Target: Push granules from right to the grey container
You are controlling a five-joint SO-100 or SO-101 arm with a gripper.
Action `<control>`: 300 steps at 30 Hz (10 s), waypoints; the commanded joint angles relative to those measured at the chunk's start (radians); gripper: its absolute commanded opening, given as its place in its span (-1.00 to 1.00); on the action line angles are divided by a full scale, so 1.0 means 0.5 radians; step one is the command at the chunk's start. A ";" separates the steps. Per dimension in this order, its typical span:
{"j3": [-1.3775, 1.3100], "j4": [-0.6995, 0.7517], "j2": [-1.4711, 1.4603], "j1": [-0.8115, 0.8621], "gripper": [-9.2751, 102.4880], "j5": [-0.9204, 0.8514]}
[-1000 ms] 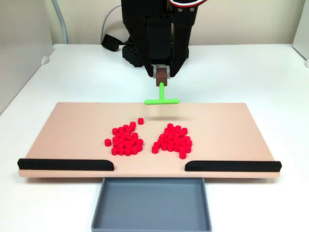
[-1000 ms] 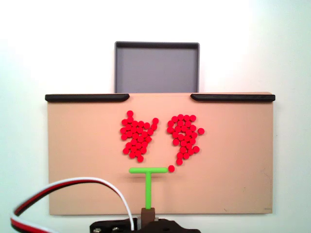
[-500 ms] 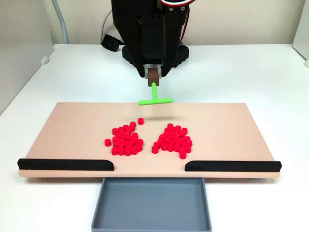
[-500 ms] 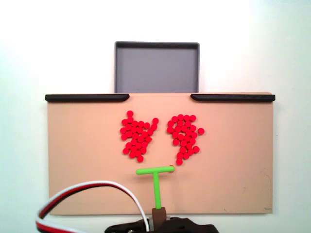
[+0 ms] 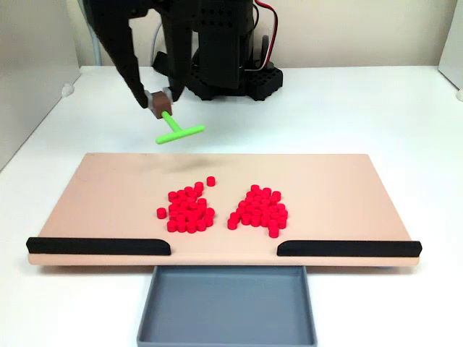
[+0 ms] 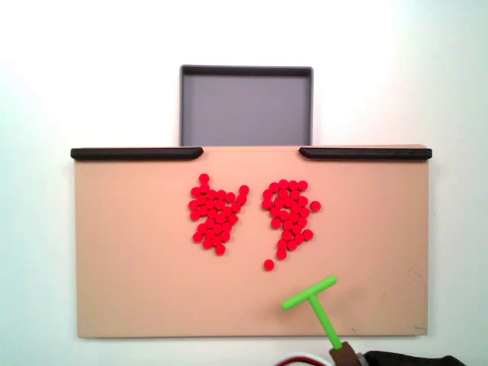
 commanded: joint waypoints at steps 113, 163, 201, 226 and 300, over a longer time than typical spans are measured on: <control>-1.574 -0.003 -1.393 -0.028 -0.84 -2.206; -1.574 -0.003 -1.362 -0.104 -0.84 -1.328; -1.574 -0.003 -1.356 -0.196 -0.84 -0.902; -1.574 0.000 -1.347 -0.227 -0.84 -0.589; -1.531 0.028 -0.936 -0.387 -0.84 0.687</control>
